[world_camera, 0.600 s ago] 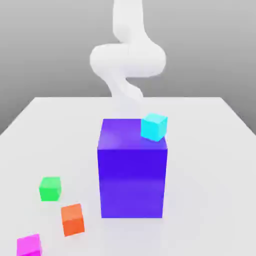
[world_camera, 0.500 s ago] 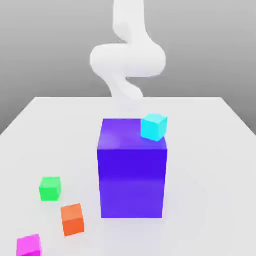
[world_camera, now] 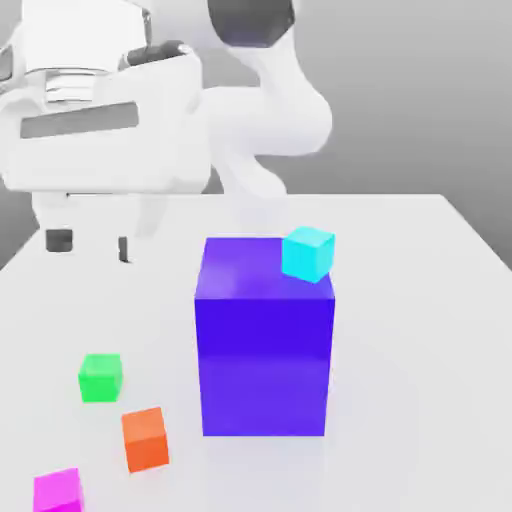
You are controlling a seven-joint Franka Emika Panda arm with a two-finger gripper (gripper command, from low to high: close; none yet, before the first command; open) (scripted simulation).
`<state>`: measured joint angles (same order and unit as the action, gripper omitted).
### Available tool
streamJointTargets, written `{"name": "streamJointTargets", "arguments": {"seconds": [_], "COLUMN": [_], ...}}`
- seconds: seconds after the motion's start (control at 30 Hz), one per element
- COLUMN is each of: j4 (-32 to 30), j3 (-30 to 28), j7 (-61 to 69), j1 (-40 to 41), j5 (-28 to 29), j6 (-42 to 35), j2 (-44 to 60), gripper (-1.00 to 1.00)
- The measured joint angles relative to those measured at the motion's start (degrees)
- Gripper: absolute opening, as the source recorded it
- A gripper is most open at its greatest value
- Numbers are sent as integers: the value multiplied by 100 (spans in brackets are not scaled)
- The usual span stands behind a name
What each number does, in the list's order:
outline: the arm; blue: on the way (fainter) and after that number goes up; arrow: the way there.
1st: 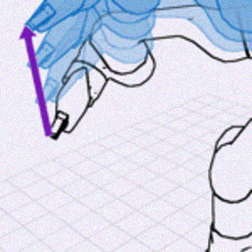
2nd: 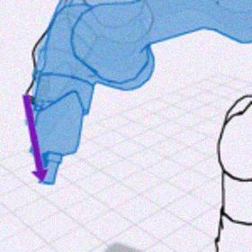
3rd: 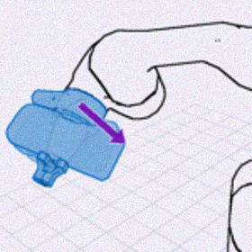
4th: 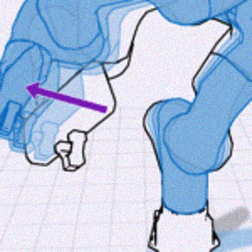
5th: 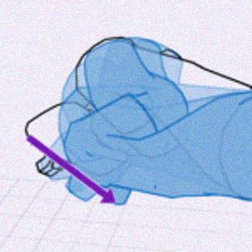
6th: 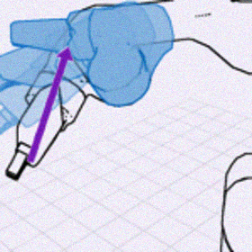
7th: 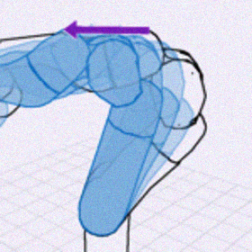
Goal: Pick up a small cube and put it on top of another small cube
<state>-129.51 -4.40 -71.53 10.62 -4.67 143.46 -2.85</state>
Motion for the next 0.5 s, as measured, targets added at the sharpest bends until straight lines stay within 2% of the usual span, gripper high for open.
{"name": "streamJointTargets", "arguments": {"seconds": [0.37, 0.5], "j4": [120, 265], "j3": [-410, -342], "j7": [-1396, -1428], "j1": [335, 457], "j5": [-206, -404], "j6": [624, 1134], "j2": [2282, 3115], "gripper": [0, 0]}}
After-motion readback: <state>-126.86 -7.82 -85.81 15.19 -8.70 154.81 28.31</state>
